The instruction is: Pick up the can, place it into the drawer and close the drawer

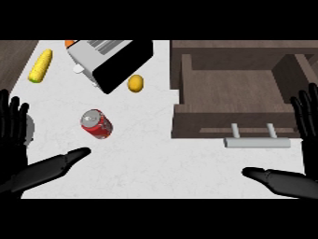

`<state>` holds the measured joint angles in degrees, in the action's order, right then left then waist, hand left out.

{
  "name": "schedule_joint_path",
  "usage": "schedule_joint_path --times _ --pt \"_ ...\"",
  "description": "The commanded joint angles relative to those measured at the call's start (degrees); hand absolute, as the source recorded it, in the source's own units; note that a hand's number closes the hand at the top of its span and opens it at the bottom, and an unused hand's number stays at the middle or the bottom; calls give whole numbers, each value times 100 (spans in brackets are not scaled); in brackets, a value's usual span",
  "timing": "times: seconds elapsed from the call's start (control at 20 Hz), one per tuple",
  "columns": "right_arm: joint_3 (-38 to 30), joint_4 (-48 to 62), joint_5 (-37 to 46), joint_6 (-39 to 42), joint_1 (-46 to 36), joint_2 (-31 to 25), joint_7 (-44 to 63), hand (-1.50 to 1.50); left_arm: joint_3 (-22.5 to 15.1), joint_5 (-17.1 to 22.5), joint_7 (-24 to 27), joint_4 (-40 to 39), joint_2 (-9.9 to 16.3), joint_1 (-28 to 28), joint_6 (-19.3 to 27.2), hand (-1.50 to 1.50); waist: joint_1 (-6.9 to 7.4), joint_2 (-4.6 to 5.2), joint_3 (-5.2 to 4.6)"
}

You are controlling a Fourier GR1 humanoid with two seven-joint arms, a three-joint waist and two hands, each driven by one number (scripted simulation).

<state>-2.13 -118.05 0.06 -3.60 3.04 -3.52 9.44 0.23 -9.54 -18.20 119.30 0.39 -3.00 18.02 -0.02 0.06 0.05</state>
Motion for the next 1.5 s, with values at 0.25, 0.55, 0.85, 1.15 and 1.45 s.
schedule_joint_path --times 0.25,0.55,0.85,1.15,1.45 --pt "-569 -280 -478 280 -3 -370 603 -150 166 20 -386 1 52 148 191 -150 -8 -8 -6" --pt "-689 -137 -479 295 193 -227 155 -150 -66 -150 -407 -647 -37 408 430 -150 -14 -6 -6" --pt "-500 49 -218 299 207 -52 -64 -150 -459 -142 -210 -996 -37 370 650 -150 -5 -6 -4" --pt "-883 -284 -565 555 544 -185 -110 -150 -965 169 835 -1790 -38 -131 1337 -150 -15 -9 -6" --pt "-938 -666 -697 627 542 -254 381 -150 -714 571 1632 -3122 -39 371 1536 -150 -22 -8 -6"
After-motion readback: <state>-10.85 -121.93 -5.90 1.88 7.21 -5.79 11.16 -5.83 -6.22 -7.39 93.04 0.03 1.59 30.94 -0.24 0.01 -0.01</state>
